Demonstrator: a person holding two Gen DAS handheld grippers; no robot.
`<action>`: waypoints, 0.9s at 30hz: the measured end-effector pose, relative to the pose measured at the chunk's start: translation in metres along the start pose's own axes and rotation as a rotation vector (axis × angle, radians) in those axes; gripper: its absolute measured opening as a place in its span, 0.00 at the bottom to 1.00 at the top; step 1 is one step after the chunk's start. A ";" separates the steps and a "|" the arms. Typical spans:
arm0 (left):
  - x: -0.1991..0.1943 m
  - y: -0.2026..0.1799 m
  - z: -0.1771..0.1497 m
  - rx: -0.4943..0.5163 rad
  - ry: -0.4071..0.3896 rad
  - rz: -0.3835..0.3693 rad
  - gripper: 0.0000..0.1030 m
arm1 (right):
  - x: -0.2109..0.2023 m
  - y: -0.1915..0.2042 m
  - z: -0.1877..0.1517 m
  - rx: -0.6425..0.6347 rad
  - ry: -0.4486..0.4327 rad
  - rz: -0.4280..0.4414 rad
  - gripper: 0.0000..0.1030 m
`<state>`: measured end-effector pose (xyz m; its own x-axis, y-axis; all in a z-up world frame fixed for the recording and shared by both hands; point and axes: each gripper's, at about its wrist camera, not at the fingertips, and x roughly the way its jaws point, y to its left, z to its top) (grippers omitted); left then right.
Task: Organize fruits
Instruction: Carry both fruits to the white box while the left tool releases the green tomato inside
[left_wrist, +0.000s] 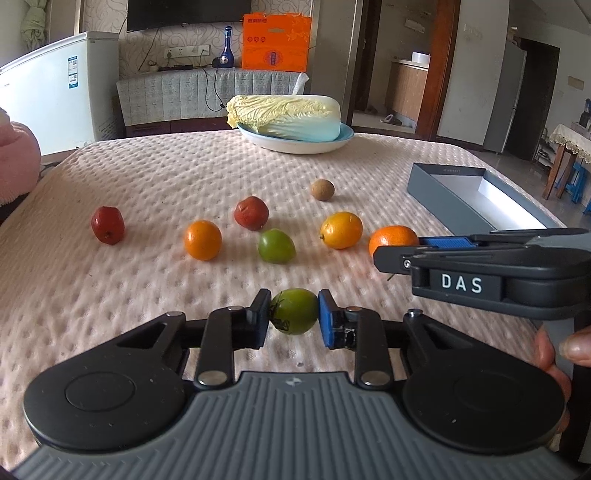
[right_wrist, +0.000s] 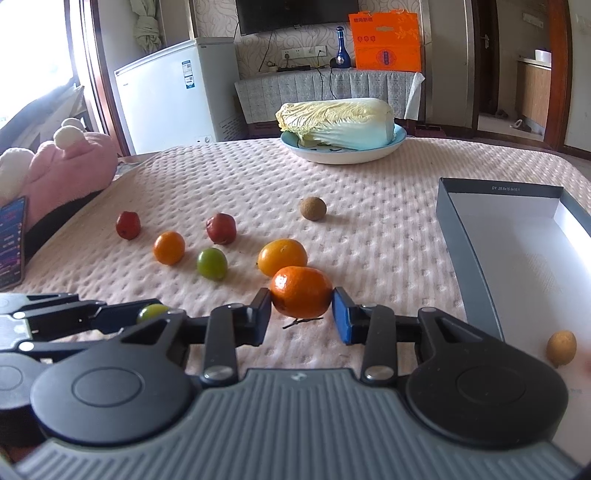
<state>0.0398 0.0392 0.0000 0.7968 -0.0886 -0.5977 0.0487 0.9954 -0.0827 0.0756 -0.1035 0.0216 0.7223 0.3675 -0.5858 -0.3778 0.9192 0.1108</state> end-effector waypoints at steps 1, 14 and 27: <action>-0.001 -0.001 0.001 -0.001 -0.004 0.001 0.31 | -0.002 0.000 0.000 0.000 -0.002 0.002 0.38; -0.014 -0.017 0.012 0.008 -0.028 0.026 0.31 | -0.040 -0.006 0.006 0.010 -0.057 0.045 0.38; -0.019 -0.045 0.019 0.021 -0.048 -0.004 0.31 | -0.068 -0.028 0.007 0.025 -0.096 0.035 0.38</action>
<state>0.0337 -0.0027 0.0304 0.8244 -0.0912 -0.5586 0.0641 0.9956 -0.0679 0.0411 -0.1529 0.0640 0.7615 0.4106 -0.5016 -0.3906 0.9082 0.1505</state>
